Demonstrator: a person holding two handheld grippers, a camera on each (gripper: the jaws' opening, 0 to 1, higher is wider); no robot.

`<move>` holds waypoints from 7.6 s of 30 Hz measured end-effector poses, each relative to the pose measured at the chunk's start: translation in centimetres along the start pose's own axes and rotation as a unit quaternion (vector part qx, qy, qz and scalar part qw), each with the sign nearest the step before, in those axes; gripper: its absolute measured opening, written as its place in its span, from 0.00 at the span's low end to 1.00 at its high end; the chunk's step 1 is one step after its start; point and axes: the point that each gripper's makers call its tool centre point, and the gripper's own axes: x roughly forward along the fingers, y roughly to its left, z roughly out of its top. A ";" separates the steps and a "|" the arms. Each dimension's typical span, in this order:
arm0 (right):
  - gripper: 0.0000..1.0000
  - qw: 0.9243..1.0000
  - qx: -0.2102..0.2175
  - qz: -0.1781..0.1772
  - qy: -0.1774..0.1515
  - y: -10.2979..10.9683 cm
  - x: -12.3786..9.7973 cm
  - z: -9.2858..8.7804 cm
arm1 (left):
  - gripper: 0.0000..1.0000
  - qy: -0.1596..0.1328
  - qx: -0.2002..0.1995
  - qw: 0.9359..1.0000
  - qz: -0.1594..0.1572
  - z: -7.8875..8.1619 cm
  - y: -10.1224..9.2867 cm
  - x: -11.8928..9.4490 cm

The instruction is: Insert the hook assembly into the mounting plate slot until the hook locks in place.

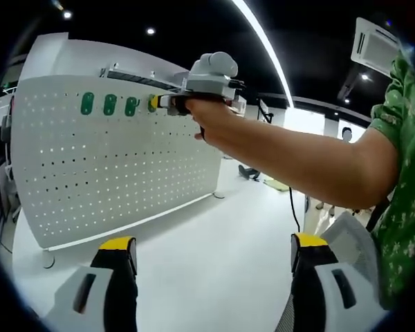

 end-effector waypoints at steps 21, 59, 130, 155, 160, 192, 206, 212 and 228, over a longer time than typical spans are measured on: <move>0.01 1.000 0.001 -0.002 0.005 0.2 0.1 -0.4 | 0.93 0.002 -0.001 1.000 -0.002 -0.2 0.3 0.0; 0.02 1.000 0.009 0.000 0.019 0.2 0.4 -1.2 | 0.92 -0.001 -0.001 1.000 -0.005 -0.1 0.6 -0.2; 0.01 0.998 0.006 0.010 0.067 0.2 0.2 -1.6 | 0.90 -0.002 0.000 1.000 -0.011 0.1 0.4 -0.1; 0.06 0.998 -0.013 0.021 0.060 0.3 0.3 -1.3 | 0.90 -0.004 0.000 1.000 -0.011 0.3 0.3 0.0; 0.08 0.998 -0.015 0.021 0.057 0.3 0.2 -1.2 | 0.90 -0.004 0.000 1.000 -0.010 0.3 0.3 0.0; 0.29 0.999 -0.007 0.022 0.048 -0.5 -0.7 -1.1 | 0.90 -0.002 0.006 1.000 -0.012 0.6 -0.2 -0.1; 0.16 0.998 -0.010 0.033 0.047 0.3 -0.5 -1.0 | 0.89 -0.002 0.006 1.000 -0.008 0.5 -0.2 -0.3; 0.11 0.998 -0.005 0.037 0.046 0.6 -0.1 -1.2 | 0.89 -0.002 0.006 1.000 -0.007 0.6 -0.1 -0.4; 0.02 0.999 0.009 0.025 0.046 0.3 0.0 -1.1 | 0.88 -0.001 0.006 1.000 -0.007 0.5 0.0 -0.3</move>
